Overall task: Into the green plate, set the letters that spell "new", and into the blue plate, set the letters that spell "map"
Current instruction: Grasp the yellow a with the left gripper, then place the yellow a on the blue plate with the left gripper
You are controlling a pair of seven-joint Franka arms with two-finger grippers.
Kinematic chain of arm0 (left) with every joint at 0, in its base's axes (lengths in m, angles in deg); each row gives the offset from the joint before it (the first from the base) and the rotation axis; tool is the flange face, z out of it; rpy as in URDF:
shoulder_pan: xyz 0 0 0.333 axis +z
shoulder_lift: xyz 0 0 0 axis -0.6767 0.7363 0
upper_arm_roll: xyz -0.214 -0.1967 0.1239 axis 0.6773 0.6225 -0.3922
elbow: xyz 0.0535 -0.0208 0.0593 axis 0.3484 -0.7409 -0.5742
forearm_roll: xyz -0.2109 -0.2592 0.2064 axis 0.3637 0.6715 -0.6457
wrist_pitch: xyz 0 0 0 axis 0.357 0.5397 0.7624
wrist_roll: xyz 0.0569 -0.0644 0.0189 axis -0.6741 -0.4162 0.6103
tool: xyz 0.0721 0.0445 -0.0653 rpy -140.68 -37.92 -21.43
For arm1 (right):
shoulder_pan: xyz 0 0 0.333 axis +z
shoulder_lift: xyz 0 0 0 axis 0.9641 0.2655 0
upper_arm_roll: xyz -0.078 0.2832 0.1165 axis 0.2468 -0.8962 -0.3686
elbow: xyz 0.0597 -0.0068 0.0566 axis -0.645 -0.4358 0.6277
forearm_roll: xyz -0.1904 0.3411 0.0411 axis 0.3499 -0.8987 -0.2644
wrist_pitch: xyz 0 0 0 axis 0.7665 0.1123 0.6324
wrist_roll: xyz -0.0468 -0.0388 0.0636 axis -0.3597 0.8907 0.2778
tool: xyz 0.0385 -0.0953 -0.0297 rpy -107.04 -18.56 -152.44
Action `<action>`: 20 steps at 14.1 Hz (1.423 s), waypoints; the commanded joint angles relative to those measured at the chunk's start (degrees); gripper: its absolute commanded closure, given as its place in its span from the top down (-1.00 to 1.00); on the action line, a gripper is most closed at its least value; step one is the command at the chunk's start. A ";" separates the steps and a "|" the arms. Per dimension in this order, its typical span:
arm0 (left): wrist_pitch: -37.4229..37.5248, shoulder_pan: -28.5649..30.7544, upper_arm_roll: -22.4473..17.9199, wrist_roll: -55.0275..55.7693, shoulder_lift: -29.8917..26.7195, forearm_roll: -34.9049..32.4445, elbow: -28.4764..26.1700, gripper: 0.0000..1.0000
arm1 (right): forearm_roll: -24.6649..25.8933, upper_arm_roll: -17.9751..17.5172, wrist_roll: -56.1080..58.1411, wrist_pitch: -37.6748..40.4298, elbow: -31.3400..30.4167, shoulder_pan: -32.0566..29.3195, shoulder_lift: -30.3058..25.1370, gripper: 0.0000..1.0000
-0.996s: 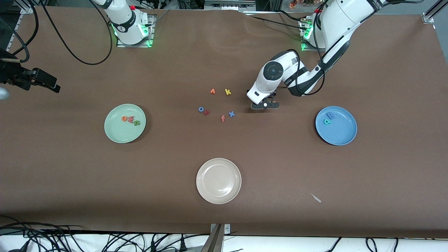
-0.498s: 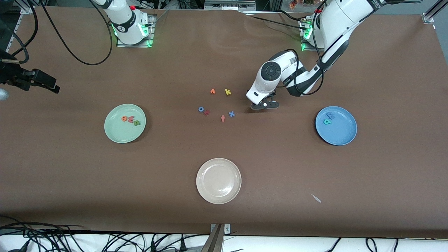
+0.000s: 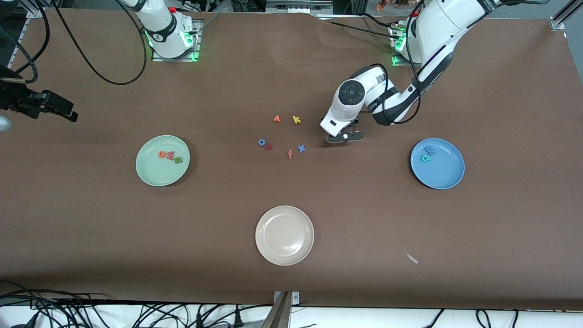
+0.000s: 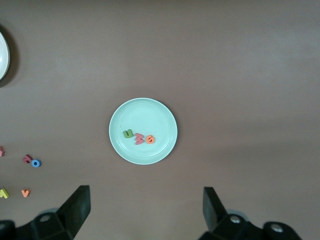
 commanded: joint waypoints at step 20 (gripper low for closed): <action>34.15 24.33 -0.43 -51.55 -0.20 -2.56 18.19 -0.94 | -0.08 -3.05 -0.38 5.89 1.71 0.22 0.29 0.99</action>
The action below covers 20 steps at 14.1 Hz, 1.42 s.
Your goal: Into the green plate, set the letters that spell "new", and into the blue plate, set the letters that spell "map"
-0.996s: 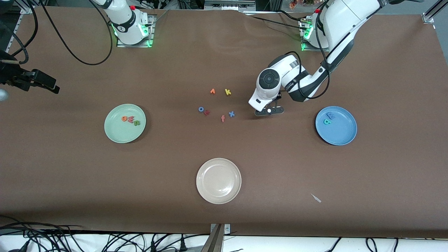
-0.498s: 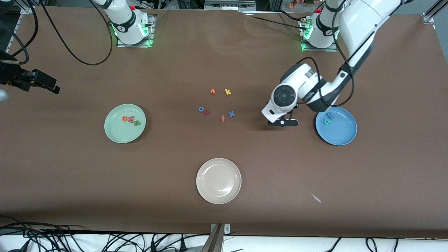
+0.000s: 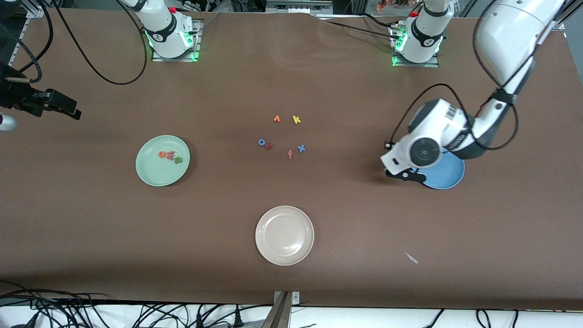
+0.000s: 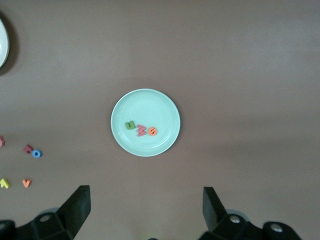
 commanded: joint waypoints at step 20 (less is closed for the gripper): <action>15.25 12.61 0.54 -16.61 2.33 -2.02 17.85 1.00 | 1.95 -2.74 -4.69 -2.30 -2.30 -0.07 -1.55 0.99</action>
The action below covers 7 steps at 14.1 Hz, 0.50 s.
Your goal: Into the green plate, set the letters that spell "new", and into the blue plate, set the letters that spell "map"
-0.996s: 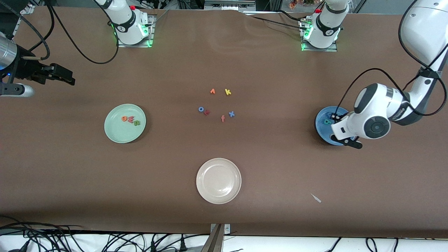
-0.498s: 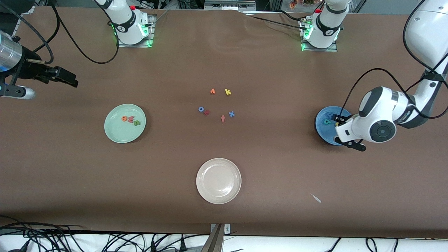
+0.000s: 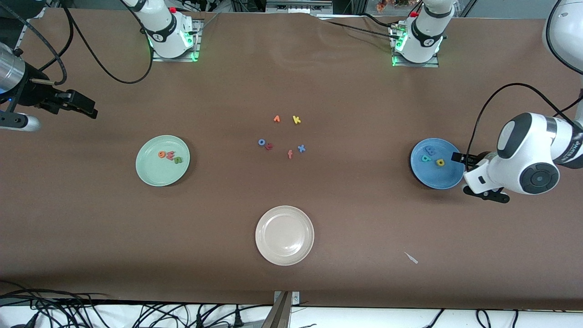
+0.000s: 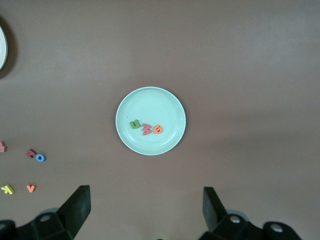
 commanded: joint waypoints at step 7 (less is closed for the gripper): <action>1.21 -18.63 -27.85 -0.17 -15.25 24.81 3.21 1.00 | 0.16 -0.06 0.82 -4.55 -4.55 -0.14 -2.96 0.99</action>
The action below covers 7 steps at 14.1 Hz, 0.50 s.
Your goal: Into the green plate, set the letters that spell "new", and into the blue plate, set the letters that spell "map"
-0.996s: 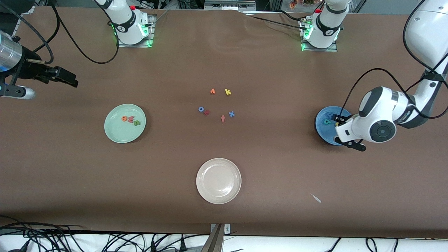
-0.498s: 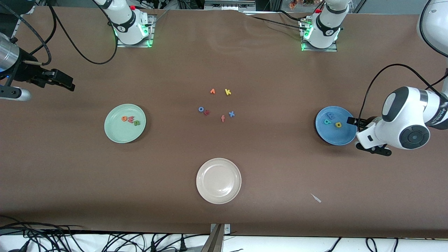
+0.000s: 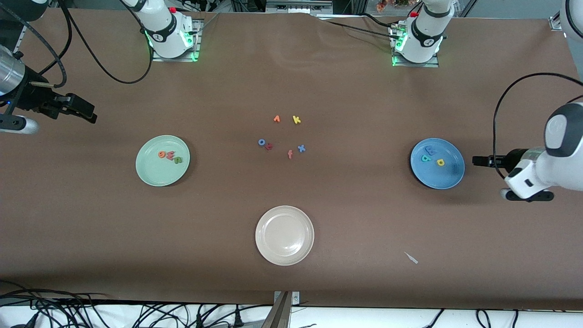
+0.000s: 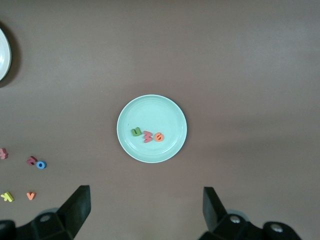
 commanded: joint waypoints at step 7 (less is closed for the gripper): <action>0.15 -17.36 -14.70 -0.65 -20.40 5.05 -4.52 1.00 | 0.25 -0.07 0.72 -3.81 -6.66 -0.14 -5.05 0.99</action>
